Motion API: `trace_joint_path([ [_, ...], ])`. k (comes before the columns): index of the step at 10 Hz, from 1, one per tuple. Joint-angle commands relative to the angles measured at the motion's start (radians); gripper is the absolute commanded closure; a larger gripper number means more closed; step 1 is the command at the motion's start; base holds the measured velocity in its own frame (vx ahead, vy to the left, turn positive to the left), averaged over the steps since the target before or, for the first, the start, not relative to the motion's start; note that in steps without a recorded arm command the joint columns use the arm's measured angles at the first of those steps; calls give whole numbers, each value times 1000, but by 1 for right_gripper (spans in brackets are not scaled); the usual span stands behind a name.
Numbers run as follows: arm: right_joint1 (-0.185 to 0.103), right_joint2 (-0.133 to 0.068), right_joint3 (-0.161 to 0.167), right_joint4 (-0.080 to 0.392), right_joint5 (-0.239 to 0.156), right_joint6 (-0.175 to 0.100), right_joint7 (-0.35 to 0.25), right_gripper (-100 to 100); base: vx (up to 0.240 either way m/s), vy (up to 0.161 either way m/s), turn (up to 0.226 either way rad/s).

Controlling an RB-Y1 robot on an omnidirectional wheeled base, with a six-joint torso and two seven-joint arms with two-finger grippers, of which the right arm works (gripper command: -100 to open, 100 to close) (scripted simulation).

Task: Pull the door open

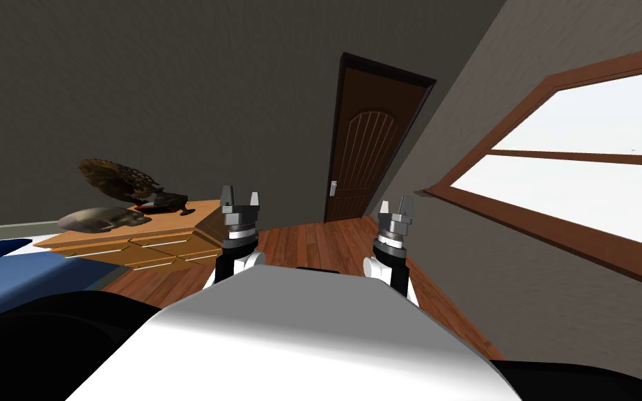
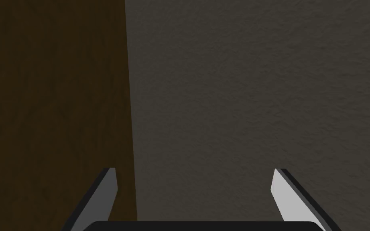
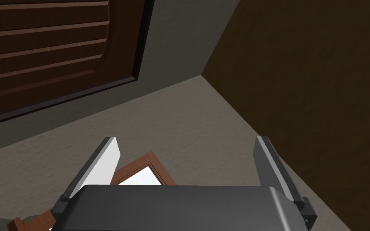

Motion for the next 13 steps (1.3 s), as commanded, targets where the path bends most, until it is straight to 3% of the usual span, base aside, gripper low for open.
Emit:
trace_joint_path([
  [1,-21,-13,-11,38,25,1,20,-100,67,-10,16],
  [6,-78,-40,-39,143,94,5,75,-100,91,-6,34],
  [13,-180,-76,-91,330,217,11,174,-100,86,-8,36],
])
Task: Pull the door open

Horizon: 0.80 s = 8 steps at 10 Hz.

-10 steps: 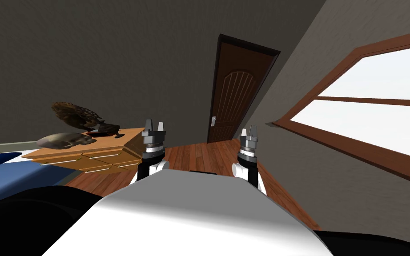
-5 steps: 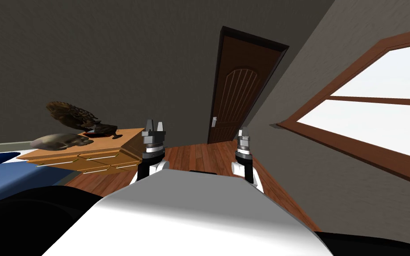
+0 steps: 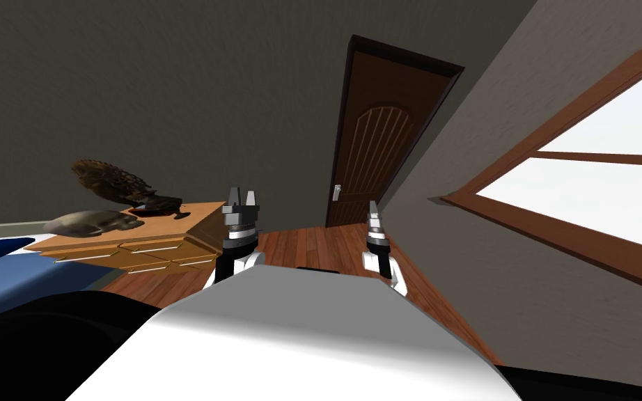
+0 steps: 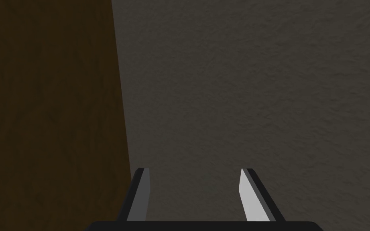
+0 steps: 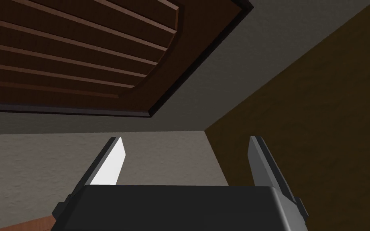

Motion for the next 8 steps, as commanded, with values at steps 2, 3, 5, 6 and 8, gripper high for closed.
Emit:
trace_joint_path([
  [2,-46,-13,-23,76,54,7,45,-100,105,-16,39],
  [3,-46,-13,-23,79,54,7,45,-100,57,-6,18],
  [5,-82,-21,-40,139,96,9,79,-100,56,-2,32],
  [6,-100,-25,-50,172,118,10,96,-100,89,-11,52],
  [8,-118,-29,-59,210,140,11,114,-100,85,-9,27],
])
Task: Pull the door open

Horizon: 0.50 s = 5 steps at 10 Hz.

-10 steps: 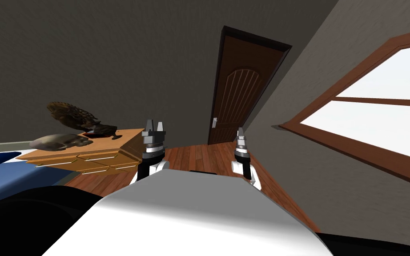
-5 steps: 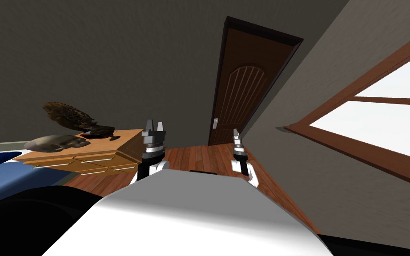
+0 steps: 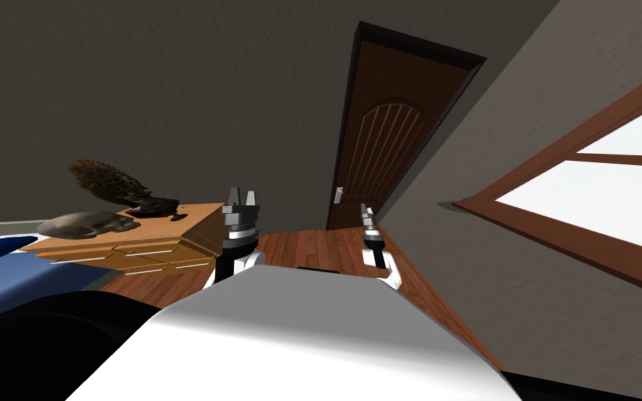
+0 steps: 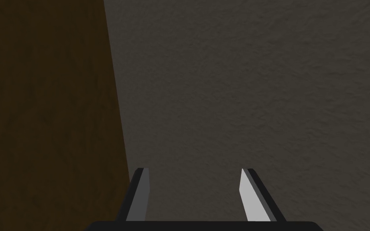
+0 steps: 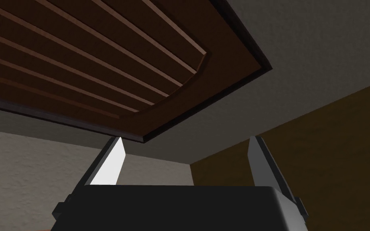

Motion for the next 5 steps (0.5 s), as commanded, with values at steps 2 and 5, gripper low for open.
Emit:
trace_joint_path([
  [2,-43,-7,-20,73,49,7,39,-100,75,-19,39],
  [5,-99,-15,-48,170,117,11,93,-100,100,-17,42],
])
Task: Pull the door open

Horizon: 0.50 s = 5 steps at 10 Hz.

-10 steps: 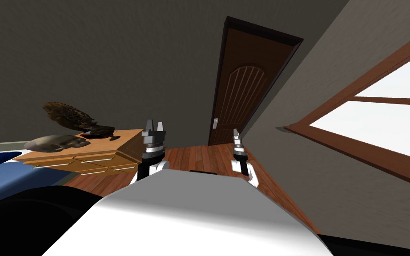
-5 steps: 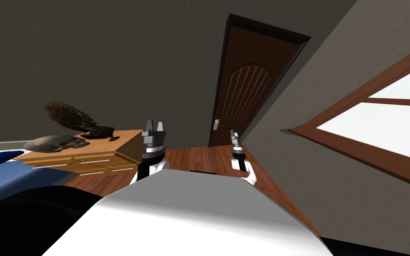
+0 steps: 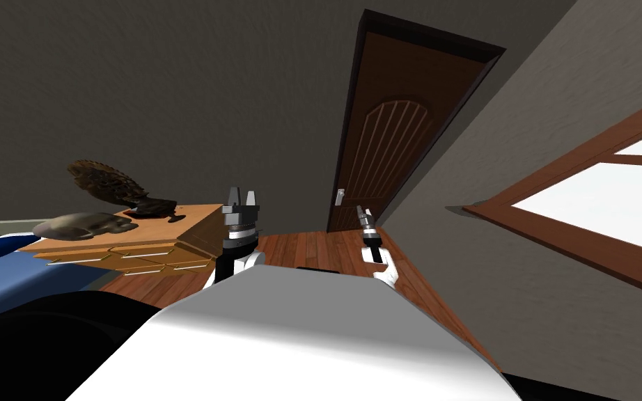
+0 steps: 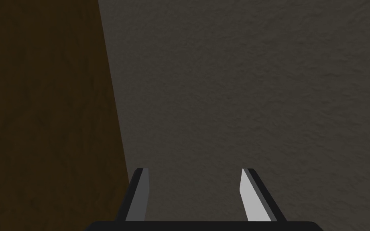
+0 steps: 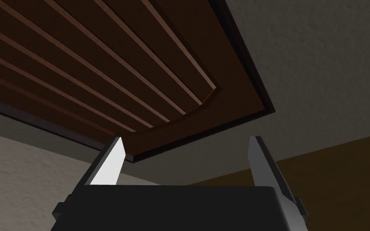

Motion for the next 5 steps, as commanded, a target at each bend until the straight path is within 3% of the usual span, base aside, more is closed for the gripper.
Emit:
trace_joint_path([
  [1,-20,-1,-8,38,14,0,14,-100,67,-7,22],
  [4,-76,-7,-36,129,81,4,68,-100,68,-13,41],
  [5,-76,-7,-36,140,81,4,68,-100,61,-10,16],
])
